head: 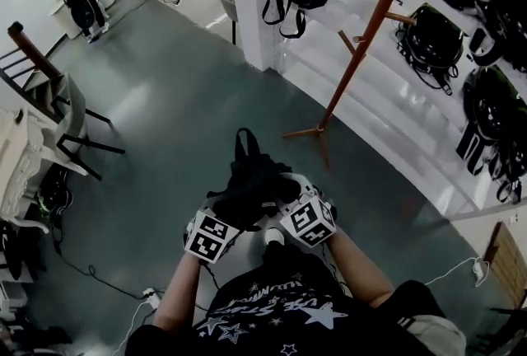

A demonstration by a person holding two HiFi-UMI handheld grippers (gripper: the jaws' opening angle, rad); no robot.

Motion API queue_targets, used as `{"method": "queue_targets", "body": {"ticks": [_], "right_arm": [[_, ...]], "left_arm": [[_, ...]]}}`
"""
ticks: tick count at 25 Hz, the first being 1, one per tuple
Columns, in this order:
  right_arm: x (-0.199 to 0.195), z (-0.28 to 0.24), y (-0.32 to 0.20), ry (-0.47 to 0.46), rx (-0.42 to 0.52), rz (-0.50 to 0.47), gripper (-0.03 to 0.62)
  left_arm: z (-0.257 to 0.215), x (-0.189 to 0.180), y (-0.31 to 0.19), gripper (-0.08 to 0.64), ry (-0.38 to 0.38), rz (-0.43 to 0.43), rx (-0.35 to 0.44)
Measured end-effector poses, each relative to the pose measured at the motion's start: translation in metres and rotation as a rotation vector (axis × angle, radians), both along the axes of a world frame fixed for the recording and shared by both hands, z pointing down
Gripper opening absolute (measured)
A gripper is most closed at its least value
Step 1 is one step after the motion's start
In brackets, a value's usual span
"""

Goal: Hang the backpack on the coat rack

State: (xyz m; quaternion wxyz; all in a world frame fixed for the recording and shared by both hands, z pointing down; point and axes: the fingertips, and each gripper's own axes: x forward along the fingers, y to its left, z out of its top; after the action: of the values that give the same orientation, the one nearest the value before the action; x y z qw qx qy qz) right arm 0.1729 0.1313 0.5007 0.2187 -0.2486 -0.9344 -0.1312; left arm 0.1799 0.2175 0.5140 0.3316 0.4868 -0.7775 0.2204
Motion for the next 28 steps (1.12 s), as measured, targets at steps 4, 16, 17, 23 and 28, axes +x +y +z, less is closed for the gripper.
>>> {"method": "queue_targets", "body": {"ticks": [4, 16, 17, 23, 28], "right_arm": [[-0.024, -0.002, -0.029, -0.006, -0.008, 0.037, 0.098], [-0.061, 0.006, -0.086, 0.011, -0.001, 0.164, 0.098], [-0.065, 0.007, -0.090, 0.013, 0.002, 0.181, 0.098], [-0.099, 0.010, -0.120, 0.018, 0.019, 0.305, 0.098], [-0.148, 0.012, -0.156, 0.022, 0.032, 0.449, 0.098]], "left_arm": [[-0.002, -0.027, -0.028, 0.055, -0.007, 0.024, -0.009], [0.007, -0.072, -0.086, 0.055, 0.029, 0.167, -0.023], [0.009, -0.078, -0.090, 0.055, 0.034, 0.189, -0.020], [0.014, -0.122, -0.123, 0.055, 0.058, 0.319, 0.012], [0.019, -0.182, -0.162, 0.055, 0.062, 0.467, 0.025]]}}
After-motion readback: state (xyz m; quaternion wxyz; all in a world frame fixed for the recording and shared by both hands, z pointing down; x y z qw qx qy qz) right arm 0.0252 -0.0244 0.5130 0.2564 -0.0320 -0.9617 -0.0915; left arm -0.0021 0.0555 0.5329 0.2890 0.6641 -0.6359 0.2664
